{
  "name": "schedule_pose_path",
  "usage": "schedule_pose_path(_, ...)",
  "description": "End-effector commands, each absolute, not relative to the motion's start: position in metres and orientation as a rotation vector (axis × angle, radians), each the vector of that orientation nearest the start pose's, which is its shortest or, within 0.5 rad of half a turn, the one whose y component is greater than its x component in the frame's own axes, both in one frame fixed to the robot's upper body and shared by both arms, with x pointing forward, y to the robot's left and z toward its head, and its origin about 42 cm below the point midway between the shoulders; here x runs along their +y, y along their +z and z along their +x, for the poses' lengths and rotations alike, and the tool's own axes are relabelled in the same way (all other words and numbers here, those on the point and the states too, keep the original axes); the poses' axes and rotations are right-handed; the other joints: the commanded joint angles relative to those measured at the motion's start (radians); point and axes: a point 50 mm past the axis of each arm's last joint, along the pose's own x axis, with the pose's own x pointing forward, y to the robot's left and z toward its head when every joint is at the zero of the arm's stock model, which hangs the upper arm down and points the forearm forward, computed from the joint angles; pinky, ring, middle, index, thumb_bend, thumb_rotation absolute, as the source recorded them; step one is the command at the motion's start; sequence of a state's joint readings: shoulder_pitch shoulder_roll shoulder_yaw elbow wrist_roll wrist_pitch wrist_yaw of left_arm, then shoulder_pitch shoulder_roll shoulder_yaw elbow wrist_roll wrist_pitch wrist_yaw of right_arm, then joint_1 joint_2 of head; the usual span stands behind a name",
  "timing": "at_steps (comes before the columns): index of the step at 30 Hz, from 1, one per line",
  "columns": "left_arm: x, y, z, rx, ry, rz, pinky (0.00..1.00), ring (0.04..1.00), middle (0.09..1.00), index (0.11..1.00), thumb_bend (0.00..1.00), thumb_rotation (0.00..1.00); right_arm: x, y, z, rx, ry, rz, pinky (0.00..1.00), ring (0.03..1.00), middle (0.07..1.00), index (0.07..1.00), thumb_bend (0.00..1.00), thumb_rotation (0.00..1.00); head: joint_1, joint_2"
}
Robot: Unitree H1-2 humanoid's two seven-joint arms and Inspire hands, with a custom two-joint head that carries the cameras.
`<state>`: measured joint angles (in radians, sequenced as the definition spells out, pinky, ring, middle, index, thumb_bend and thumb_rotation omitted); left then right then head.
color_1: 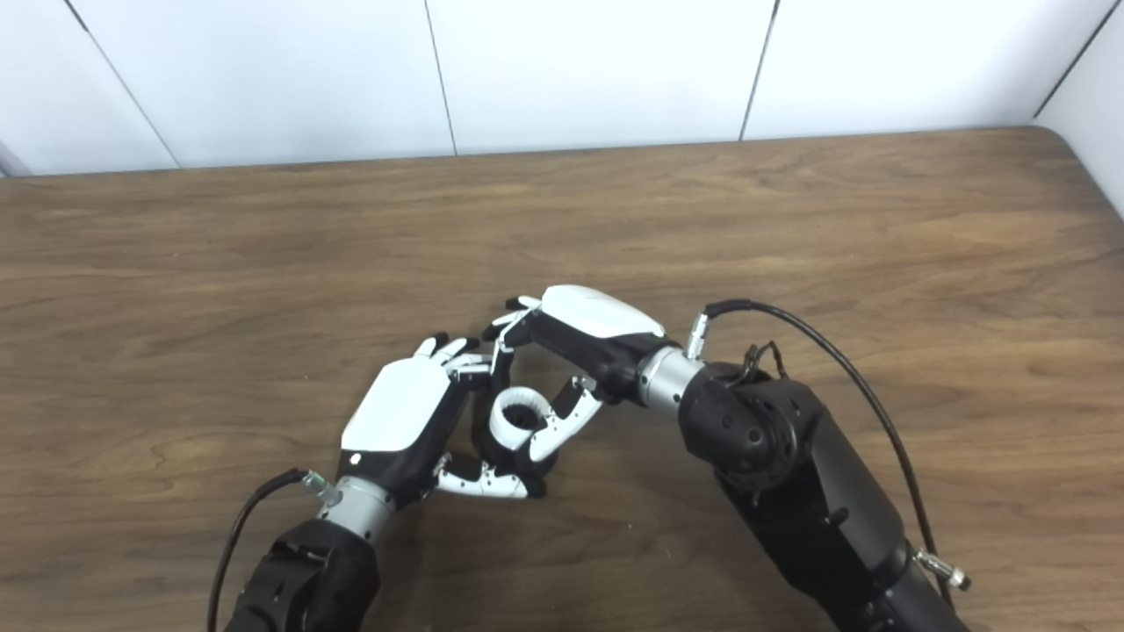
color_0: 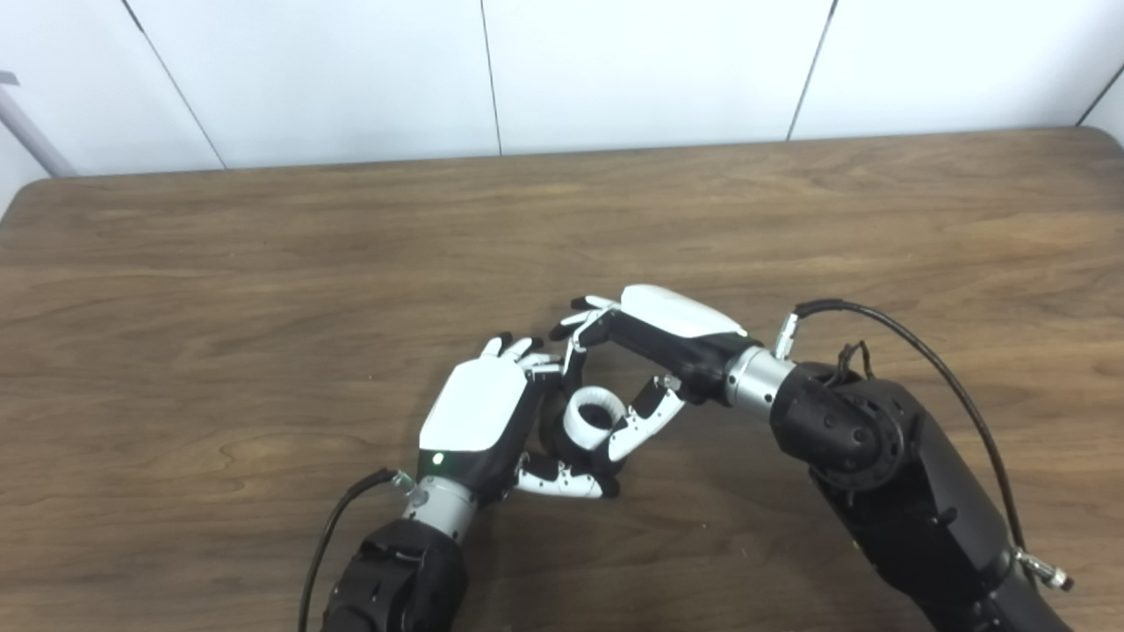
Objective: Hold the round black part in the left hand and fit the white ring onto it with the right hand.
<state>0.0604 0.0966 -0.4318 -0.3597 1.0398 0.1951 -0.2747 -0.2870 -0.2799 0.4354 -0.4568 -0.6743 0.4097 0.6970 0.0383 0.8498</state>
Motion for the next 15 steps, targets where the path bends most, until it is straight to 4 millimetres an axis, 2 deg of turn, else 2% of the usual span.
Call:
schedule_pose_path(1, 0.1229, 0.1561, 0.2372, -0.173, -0.403, 1.063, 1.00, 0.925, 0.794, 0.485, 0.52, 0.05, -0.1437, 0.2415, 0.3005, -0.195, 0.713, -1.015, 0.92, 0.983, 0.862, 0.485, 0.52, 0.14, 0.000, 0.001)
schedule_pose_path(15, 0.1219, 0.1570, 0.2382, -0.171, -0.406, 1.061, 1.00, 0.929, 0.794, 0.484, 0.52, 0.05, -0.1400, 0.2414, 0.2978, -0.201, 0.714, -1.017, 0.93, 0.983, 0.859, 0.484, 0.52, 0.14, -0.001, 0.007)
